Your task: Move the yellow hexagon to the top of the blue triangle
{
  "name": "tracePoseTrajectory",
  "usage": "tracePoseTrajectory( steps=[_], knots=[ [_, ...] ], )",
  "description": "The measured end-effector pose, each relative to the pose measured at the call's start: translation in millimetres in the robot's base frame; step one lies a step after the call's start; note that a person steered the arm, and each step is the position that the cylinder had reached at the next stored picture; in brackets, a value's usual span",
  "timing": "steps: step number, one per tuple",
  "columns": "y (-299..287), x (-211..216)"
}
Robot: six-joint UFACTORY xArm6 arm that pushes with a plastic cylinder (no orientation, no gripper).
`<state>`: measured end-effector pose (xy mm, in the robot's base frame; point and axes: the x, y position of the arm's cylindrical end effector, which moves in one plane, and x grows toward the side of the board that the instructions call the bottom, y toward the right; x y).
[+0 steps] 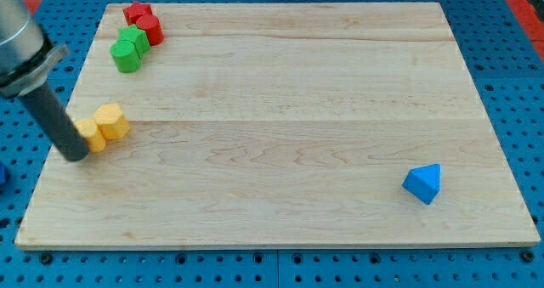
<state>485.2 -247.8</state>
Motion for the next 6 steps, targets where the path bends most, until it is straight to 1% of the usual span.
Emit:
tracePoseTrajectory(
  steps=[2,3,4,5,6],
  knots=[
    [14.0,-71.5],
    [81.0,-56.3],
    [97.1,-13.4],
    [122.9,-4.9],
    [147.7,19.1]
  ],
)
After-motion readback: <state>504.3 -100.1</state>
